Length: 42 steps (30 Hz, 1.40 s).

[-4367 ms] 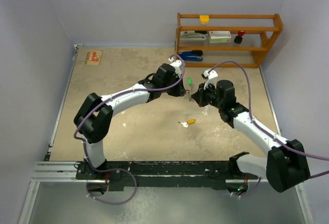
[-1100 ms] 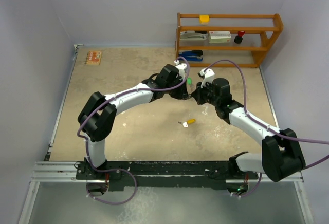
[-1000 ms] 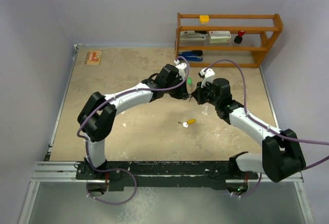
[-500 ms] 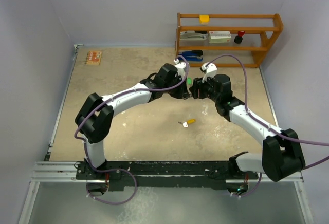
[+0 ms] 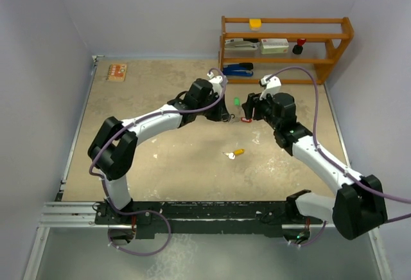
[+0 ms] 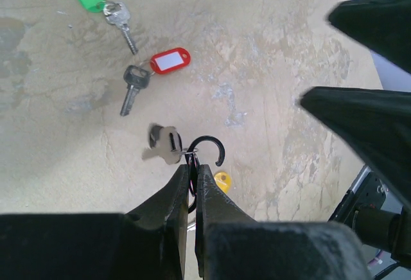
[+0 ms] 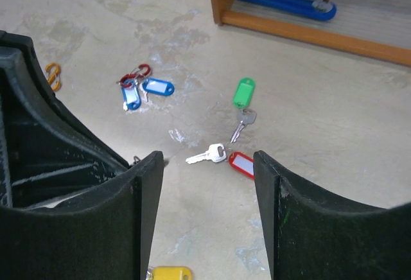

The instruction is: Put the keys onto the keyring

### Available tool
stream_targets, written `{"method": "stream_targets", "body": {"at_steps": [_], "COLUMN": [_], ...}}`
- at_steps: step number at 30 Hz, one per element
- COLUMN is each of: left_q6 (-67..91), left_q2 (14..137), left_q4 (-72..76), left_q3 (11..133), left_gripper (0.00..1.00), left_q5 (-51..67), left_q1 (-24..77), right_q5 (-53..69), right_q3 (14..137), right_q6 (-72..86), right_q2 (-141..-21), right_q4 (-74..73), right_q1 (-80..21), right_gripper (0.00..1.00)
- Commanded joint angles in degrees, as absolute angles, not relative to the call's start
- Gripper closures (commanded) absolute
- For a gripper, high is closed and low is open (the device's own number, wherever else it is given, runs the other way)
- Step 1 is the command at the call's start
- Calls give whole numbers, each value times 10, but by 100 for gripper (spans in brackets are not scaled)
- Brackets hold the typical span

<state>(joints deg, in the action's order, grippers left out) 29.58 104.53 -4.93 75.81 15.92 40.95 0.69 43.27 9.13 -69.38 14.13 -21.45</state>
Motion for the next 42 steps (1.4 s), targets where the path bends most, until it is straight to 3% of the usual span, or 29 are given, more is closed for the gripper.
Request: {"method": "stream_targets", "body": {"at_steps": [1,17,42], "left_q6": [324,368,403], "left_q2": [1001,954,942], "left_q4": [10,53,85], "left_q3": [743,683,662], "left_gripper": [100,100,100], "left_q5": [174,130,96], "left_q1": [389,352,335], "right_q5": [-29,-37,87], "right_q3": [420,389,351], "right_q6": [106,105,136], "right_q2": [-642,-577,-680], "right_q4": [136,50,18], "right_q1": [-214,-214,-267], "right_gripper": [37,37,44]}}
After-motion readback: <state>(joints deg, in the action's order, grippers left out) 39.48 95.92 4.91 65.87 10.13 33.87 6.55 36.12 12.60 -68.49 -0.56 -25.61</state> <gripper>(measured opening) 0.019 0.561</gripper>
